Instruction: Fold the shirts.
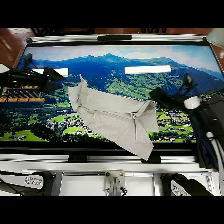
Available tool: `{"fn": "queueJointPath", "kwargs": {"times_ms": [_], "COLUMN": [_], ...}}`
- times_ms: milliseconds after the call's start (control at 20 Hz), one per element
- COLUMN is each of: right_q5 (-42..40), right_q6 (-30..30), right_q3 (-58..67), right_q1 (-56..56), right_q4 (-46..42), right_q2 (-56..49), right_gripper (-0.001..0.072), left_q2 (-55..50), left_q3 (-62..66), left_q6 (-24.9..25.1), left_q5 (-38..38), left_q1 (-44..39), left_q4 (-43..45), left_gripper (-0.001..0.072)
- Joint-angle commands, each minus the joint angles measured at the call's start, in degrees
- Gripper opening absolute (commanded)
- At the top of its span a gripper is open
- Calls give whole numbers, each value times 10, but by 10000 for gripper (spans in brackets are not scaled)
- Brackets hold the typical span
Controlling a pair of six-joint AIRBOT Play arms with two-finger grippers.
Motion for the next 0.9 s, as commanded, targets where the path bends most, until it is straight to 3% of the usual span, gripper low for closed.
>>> {"fn": "queueJointPath", "kwargs": {"times_ms": [0, 100, 200, 350, 500, 650, 850], "right_q5": [238, 325, 368, 355, 345, 345, 338], "right_q6": [-18, -45, -70, -66, -67, -78, -91], "right_q3": [52, 52, 51, 51, 51, 51, 51], "right_q1": [-113, -160, -184, -185, -185, -185, -185], "right_q4": [-138, -168, -170, -160, -140, -140, -140], "right_q2": [61, 77, 76, 76, 76, 76, 76], "right_gripper": [589, 590, 590, 589, 590, 590, 589], "left_q2": [41, 98, 153, 194, 183, 166, 122], "left_q3": [16, -47, -150, -303, -404, -433, -434], "left_q6": [-28, -27, -23, -40, -56, -82, -120], "left_q5": [-159, -168, -142, -68, 41, 132, 175], "left_q1": [42, 29, 6, -57, -141, -220, -286], "left_q4": [92, 168, 165, 150, 67, 45, 44], "left_gripper": [602, 621, 668, 692, 692, 692, 689]}}
